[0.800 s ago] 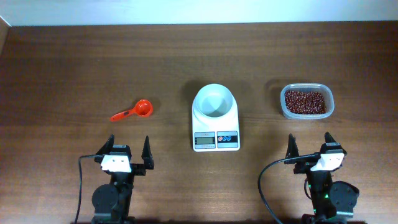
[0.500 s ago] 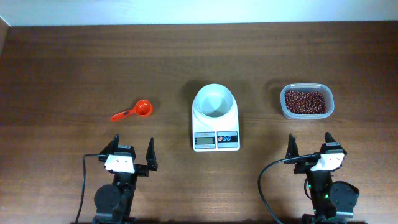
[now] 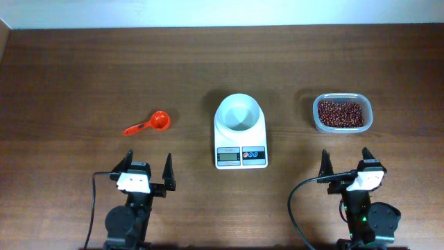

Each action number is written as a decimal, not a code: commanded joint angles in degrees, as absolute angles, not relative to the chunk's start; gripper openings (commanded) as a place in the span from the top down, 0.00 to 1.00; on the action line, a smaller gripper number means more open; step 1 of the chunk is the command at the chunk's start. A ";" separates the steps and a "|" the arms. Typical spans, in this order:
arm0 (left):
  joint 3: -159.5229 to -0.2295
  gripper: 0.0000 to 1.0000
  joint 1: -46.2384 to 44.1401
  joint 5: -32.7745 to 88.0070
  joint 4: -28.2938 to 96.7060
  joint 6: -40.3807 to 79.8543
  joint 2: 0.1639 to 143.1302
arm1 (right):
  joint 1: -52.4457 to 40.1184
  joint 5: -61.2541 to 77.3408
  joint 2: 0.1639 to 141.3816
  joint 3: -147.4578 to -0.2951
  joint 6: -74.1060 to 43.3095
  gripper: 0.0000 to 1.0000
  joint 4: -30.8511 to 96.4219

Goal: Scoop item into bowl and weigh 50g on scale

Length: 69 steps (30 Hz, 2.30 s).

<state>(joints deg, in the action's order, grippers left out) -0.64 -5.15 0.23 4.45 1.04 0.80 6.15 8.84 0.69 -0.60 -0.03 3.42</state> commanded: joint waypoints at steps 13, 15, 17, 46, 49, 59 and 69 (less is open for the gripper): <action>-0.54 0.01 -5.37 0.05 4.82 0.16 0.67 | 5.63 8.34 0.36 -0.32 -0.21 0.01 3.73; -0.54 0.01 -5.37 0.05 4.82 0.16 0.67 | 5.63 8.34 0.36 -0.32 -0.21 0.01 3.73; -0.54 0.01 -5.37 0.08 4.82 0.16 0.67 | 5.63 8.34 0.36 -0.32 -0.21 0.01 3.73; -0.54 0.01 -5.37 0.08 4.82 0.16 0.67 | 5.63 8.34 0.36 -0.32 -0.21 0.01 3.73; -0.54 0.01 -5.37 0.08 4.82 0.16 0.67 | 5.63 8.34 0.36 -0.32 -0.21 0.01 3.73; -0.54 0.01 -5.37 0.08 4.82 0.16 0.67 | 5.63 8.34 0.36 -0.32 -0.21 0.01 3.73; -0.54 0.01 -5.37 0.08 4.82 0.16 0.67 | 5.63 8.34 0.36 -0.32 -0.21 0.01 3.73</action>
